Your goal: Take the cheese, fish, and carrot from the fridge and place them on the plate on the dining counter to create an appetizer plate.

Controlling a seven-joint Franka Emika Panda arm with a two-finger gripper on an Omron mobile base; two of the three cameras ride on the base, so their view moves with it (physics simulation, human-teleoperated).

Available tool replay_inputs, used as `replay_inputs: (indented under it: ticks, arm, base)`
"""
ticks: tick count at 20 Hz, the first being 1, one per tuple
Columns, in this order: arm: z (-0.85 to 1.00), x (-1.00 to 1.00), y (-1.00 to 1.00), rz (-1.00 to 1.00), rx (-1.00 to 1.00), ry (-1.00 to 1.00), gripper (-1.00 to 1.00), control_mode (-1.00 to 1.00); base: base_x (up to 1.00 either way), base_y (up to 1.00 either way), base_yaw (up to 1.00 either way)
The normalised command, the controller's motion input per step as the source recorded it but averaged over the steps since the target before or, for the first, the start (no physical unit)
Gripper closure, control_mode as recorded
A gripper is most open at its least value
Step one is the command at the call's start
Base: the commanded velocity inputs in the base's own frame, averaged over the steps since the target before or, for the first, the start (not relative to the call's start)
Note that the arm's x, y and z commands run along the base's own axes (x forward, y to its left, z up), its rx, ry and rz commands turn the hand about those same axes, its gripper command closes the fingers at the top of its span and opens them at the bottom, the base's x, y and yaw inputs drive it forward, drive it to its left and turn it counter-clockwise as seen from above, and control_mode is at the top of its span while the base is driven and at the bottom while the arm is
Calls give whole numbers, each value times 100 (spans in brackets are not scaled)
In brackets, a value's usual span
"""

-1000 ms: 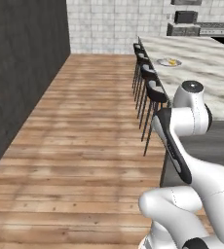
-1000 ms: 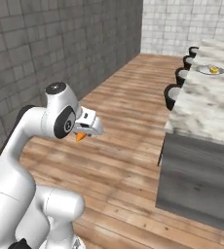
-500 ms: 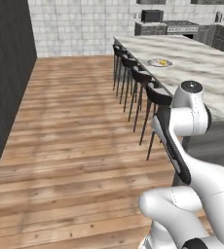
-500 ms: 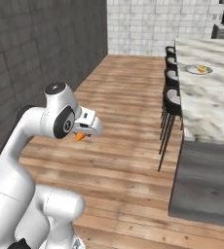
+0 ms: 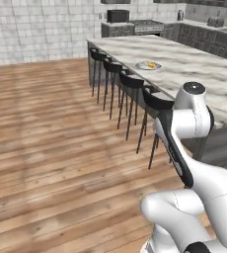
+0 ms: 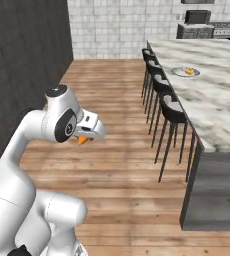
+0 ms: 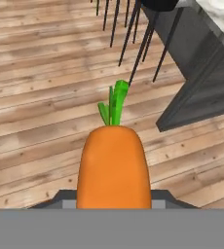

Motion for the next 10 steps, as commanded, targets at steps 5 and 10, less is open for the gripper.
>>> replay_inputs:
  ticks: [5,10]
  arm:
    - [0,0,0,0,0,0,100,100]
    - [0,0,0,0,0,0,100,100]
  base:
    - [63,76,-39]
    - [65,78,-39]
